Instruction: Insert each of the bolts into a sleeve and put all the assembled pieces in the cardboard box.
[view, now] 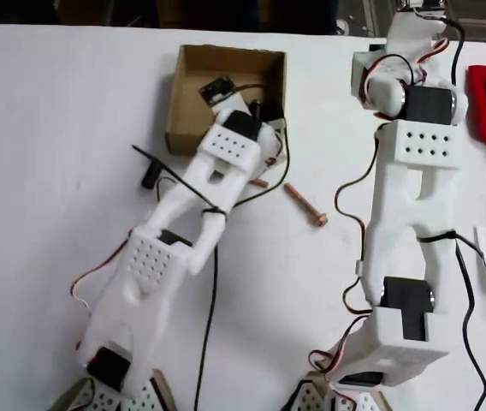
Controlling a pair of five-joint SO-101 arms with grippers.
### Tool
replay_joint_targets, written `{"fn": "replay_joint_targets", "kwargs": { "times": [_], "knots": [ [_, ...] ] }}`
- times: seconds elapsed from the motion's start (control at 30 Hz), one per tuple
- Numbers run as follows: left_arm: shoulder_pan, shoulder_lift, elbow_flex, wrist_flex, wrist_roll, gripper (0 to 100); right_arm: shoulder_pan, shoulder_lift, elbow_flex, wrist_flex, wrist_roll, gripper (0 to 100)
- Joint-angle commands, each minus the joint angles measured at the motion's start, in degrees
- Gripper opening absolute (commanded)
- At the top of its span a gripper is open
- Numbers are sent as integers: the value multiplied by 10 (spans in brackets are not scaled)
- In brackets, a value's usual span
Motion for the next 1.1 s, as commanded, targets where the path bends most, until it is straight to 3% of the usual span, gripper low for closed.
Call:
{"fn": "replay_joint_targets", "kwargs": {
  "times": [0.0,0.23,0.47,0.73,0.93,1.07],
  "knots": [
    [-3,-6,-58,18,-22,38,2,-23,-26,-13,-4,21],
    [-7,-4,-131,58,-61,123,1,-23,-25,-13,-4,21],
    [-36,1,-120,124,-61,112,1,-22,-25,-14,-4,21],
    [-25,1,-120,113,-57,117,-10,-22,-23,-12,-4,21],
    [-29,2,-115,119,15,117,-11,-22,-23,-11,-4,21],
    [-27,3,-114,127,21,117,-11,-22,-23,-11,-4,21]
  ]
}}
